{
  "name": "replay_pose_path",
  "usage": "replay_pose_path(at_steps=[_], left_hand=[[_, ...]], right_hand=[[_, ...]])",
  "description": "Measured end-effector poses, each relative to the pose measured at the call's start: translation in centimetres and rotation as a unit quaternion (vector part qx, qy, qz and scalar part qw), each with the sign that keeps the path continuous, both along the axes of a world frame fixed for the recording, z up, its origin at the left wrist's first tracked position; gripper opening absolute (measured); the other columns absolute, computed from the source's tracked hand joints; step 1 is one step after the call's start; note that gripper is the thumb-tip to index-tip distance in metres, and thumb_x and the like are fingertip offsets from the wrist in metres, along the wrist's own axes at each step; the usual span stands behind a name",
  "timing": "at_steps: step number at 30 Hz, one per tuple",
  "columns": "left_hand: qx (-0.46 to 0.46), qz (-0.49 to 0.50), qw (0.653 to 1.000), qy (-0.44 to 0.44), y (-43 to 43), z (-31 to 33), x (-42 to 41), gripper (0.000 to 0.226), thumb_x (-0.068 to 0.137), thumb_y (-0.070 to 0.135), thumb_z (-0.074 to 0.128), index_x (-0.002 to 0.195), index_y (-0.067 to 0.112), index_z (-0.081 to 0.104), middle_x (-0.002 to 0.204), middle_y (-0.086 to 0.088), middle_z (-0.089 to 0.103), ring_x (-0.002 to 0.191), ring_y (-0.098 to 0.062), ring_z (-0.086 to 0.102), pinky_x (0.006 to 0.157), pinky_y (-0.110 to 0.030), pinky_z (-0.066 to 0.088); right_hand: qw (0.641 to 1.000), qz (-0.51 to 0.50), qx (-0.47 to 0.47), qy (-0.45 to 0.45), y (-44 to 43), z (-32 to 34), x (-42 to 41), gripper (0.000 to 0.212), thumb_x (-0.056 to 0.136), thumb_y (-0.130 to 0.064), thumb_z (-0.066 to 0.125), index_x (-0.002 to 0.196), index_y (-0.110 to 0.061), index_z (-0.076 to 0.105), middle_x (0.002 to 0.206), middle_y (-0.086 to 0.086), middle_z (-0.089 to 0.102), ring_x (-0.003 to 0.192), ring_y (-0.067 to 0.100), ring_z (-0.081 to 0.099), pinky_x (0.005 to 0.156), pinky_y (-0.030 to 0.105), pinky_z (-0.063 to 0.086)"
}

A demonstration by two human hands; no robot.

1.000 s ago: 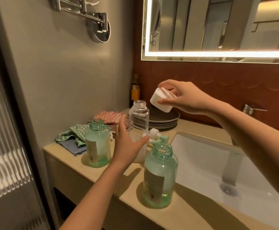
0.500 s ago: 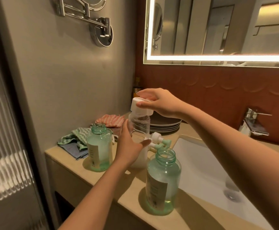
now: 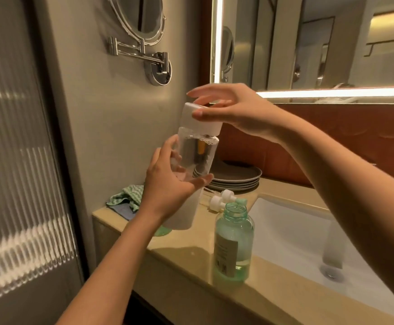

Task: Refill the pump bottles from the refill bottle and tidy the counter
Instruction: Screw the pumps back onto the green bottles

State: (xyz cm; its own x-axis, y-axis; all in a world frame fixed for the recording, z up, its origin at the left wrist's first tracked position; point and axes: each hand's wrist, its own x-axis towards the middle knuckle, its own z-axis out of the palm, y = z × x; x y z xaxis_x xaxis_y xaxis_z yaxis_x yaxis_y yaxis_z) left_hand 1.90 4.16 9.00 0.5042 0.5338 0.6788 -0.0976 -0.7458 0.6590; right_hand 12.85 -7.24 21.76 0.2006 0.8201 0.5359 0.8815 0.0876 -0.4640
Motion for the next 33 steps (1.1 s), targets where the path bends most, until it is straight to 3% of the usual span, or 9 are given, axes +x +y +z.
replay_pose_path(at_steps=[4, 10, 13, 17, 19, 23, 26, 29, 33], left_hand=[[0.02, -0.018, 1.0, -0.011, -2.2, 1.2, -3.1, 0.098, 0.053, 0.058, 0.074, 0.138, 0.033, 0.032, 0.119, 0.004, 0.048, 0.09, -0.005, 0.057, 0.067, -0.019, 0.05], [-0.043, -0.088, 0.995, -0.032, -6.1, -1.2, -5.8, 0.09, 0.047, 0.069, 0.07, 0.127, 0.05, 0.032, 0.107, 0.018, 0.061, 0.089, 0.001, 0.062, 0.071, -0.023, 0.054], [-0.076, -0.118, 0.99, -0.033, -7.9, -3.1, -5.6, 0.093, 0.047, 0.066, 0.073, 0.129, 0.044, 0.036, 0.107, 0.025, 0.06, 0.09, 0.0, 0.061, 0.068, -0.02, 0.052], [-0.117, -0.148, 0.982, -0.025, -10.2, -5.0, -4.4, 0.096, 0.045, 0.066, 0.075, 0.13, 0.049, 0.033, 0.103, 0.022, 0.062, 0.087, -0.005, 0.062, 0.066, -0.021, 0.05], [-0.132, -0.165, 0.977, -0.014, -11.4, -5.7, -3.4, 0.095, 0.044, 0.066, 0.076, 0.128, 0.053, 0.032, 0.103, 0.022, 0.062, 0.089, -0.006, 0.061, 0.07, -0.022, 0.05], [-0.145, -0.189, 0.971, -0.002, -13.4, -6.4, -0.8, 0.097, 0.045, 0.065, 0.075, 0.131, 0.05, 0.031, 0.105, 0.025, 0.058, 0.091, -0.002, 0.057, 0.069, -0.019, 0.048], [-0.152, -0.193, 0.969, -0.003, -14.6, -6.9, 1.5, 0.1, 0.047, 0.065, 0.075, 0.134, 0.048, 0.028, 0.105, 0.028, 0.056, 0.092, 0.0, 0.056, 0.067, -0.013, 0.047], [-0.151, -0.185, 0.971, -0.006, -15.2, -7.5, 3.3, 0.094, 0.049, 0.067, 0.077, 0.128, 0.055, 0.026, 0.105, 0.029, 0.056, 0.092, 0.005, 0.054, 0.071, -0.014, 0.044], [-0.161, -0.177, 0.971, 0.006, -15.4, -8.4, 4.8, 0.089, 0.046, 0.062, 0.072, 0.12, 0.06, 0.023, 0.106, 0.03, 0.054, 0.094, 0.007, 0.052, 0.076, -0.017, 0.043]], right_hand=[[0.999, 0.008, 0.007, -0.033, -1.8, 0.7, -2.8, 0.046, 0.085, -0.044, 0.057, 0.128, -0.028, 0.055, 0.119, -0.014, 0.058, 0.094, -0.009, 0.053, 0.069, 0.001, 0.044], [0.996, 0.018, -0.042, -0.077, -5.1, -0.2, -4.8, 0.056, 0.084, -0.063, 0.039, 0.128, -0.031, 0.055, 0.128, -0.016, 0.053, 0.11, -0.002, 0.045, 0.074, 0.003, 0.033], [0.994, 0.019, -0.086, -0.065, -6.7, -1.2, -4.3, 0.057, 0.079, -0.061, 0.037, 0.127, -0.035, 0.055, 0.131, -0.017, 0.053, 0.112, -0.006, 0.049, 0.077, 0.006, 0.037], [0.99, 0.016, -0.122, -0.07, -9.3, -2.6, -3.0, 0.046, 0.076, -0.06, 0.048, 0.116, -0.039, 0.06, 0.114, -0.03, 0.058, 0.106, -0.012, 0.052, 0.079, 0.0, 0.041], [0.991, -0.017, -0.113, -0.073, -10.7, -3.5, -2.4, 0.044, 0.071, -0.068, 0.05, 0.105, -0.042, 0.062, 0.105, -0.025, 0.063, 0.098, -0.01, 0.054, 0.072, 0.008, 0.046], [0.99, -0.096, -0.042, -0.095, -12.2, -5.3, -0.9, 0.06, 0.062, -0.079, 0.036, 0.09, -0.033, 0.064, 0.086, -0.019, 0.061, 0.084, -0.005, 0.052, 0.066, 0.008, 0.039], [0.992, -0.1, -0.012, -0.077, -12.9, -7.0, 0.7, 0.063, 0.07, -0.077, 0.028, 0.103, -0.035, 0.062, 0.099, -0.024, 0.058, 0.096, -0.005, 0.049, 0.075, 0.014, 0.038], [0.998, -0.043, -0.025, 0.048, -13.2, -8.5, 2.7, 0.084, 0.061, -0.092, 0.03, 0.128, -0.044, 0.049, 0.128, -0.027, 0.05, 0.119, -0.009, 0.043, 0.093, 0.019, 0.034], [0.983, 0.065, -0.052, 0.166, -13.6, -9.7, 4.5, 0.084, 0.06, -0.073, 0.06, 0.133, -0.037, 0.042, 0.144, -0.015, 0.043, 0.132, 0.003, 0.038, 0.11, 0.034, 0.032]])
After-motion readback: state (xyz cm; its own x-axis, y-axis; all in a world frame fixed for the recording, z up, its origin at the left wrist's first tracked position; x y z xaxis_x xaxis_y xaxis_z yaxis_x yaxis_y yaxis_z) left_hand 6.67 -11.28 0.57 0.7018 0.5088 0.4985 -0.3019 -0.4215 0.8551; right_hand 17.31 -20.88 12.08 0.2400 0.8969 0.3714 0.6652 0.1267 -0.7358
